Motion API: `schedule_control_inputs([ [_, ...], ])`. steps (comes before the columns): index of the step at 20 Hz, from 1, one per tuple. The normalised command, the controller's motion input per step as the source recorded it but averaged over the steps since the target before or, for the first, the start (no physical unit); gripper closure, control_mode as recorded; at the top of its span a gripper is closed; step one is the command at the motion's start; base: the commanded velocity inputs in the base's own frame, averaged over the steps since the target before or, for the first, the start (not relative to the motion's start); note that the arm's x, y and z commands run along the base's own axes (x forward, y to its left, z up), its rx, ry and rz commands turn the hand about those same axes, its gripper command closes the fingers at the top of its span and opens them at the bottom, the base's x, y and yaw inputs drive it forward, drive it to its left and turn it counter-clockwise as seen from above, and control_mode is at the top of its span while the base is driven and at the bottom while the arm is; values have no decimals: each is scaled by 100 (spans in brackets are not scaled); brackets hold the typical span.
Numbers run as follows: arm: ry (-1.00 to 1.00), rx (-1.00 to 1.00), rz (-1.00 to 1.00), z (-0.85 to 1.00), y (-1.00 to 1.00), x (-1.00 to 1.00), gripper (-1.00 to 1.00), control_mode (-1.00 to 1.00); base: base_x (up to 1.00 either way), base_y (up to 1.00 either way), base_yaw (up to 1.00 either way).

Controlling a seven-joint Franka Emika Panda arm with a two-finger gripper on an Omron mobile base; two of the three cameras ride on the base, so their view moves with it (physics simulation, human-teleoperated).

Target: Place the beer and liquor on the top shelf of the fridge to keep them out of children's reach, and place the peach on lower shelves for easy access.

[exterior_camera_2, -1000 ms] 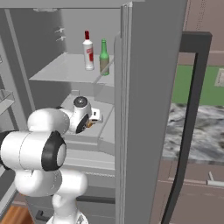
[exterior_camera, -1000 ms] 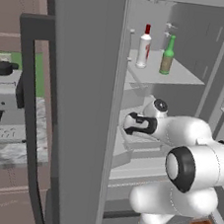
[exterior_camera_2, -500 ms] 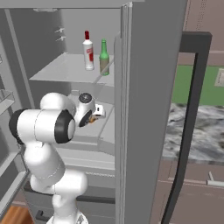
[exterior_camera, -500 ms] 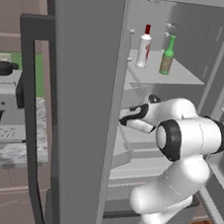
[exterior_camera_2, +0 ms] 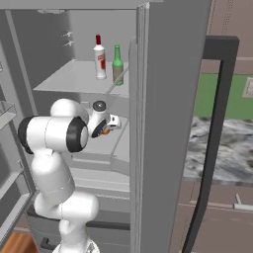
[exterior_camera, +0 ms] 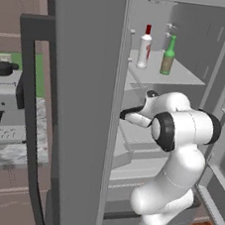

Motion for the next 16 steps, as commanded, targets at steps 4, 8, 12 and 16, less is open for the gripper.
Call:
schedule_control_inputs([
  [4, -10, -2, 0, -1, 0, -30, -100, -100, 0, 0, 0],
  [8, -15, -1, 0, 0, 0, -51, -100, -100, 0, 0, 0],
  [12, -4, -4, 0, 13, 0, -78, -100, -100, 0, 0, 0],
  [16, 0, -5, 0, 60, 0, -77, -100, -100, 0, 0, 0],
])
